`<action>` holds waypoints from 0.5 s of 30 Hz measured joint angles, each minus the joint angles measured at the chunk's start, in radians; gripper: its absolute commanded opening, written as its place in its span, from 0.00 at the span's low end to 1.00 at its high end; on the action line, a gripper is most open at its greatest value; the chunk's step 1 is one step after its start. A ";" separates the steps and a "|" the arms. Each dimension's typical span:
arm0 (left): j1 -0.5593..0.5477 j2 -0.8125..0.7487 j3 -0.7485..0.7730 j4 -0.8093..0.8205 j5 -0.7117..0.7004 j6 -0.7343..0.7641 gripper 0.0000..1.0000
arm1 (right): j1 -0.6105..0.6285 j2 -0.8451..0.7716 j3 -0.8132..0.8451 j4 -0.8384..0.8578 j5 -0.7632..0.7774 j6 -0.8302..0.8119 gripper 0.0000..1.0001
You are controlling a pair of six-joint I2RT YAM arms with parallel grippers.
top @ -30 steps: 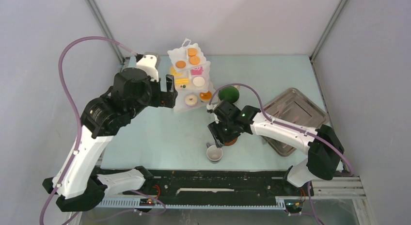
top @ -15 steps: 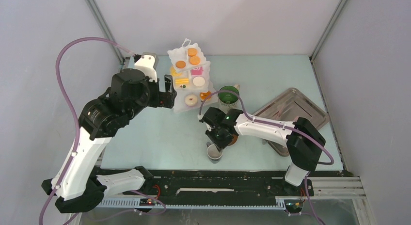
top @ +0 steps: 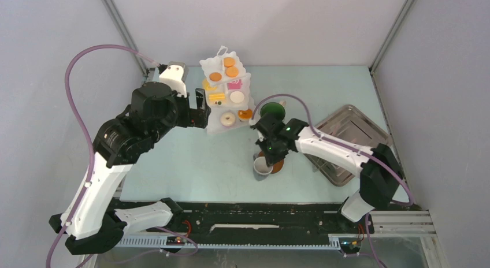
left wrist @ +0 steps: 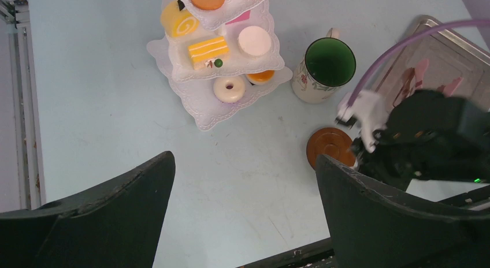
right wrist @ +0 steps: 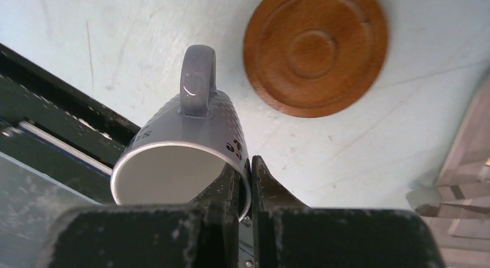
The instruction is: Serve the afternoon tea
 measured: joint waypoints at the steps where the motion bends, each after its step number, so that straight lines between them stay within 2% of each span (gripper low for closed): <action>1: 0.000 0.000 0.000 0.002 0.000 0.000 0.98 | -0.024 -0.023 0.000 0.000 -0.003 0.007 0.00; 8: 0.000 0.000 0.000 0.007 0.002 0.000 0.98 | -0.165 -0.081 0.007 -0.003 -0.011 0.074 0.00; 15: 0.000 -0.001 -0.012 0.013 0.006 0.000 0.98 | -0.185 -0.024 0.034 -0.030 0.019 0.097 0.00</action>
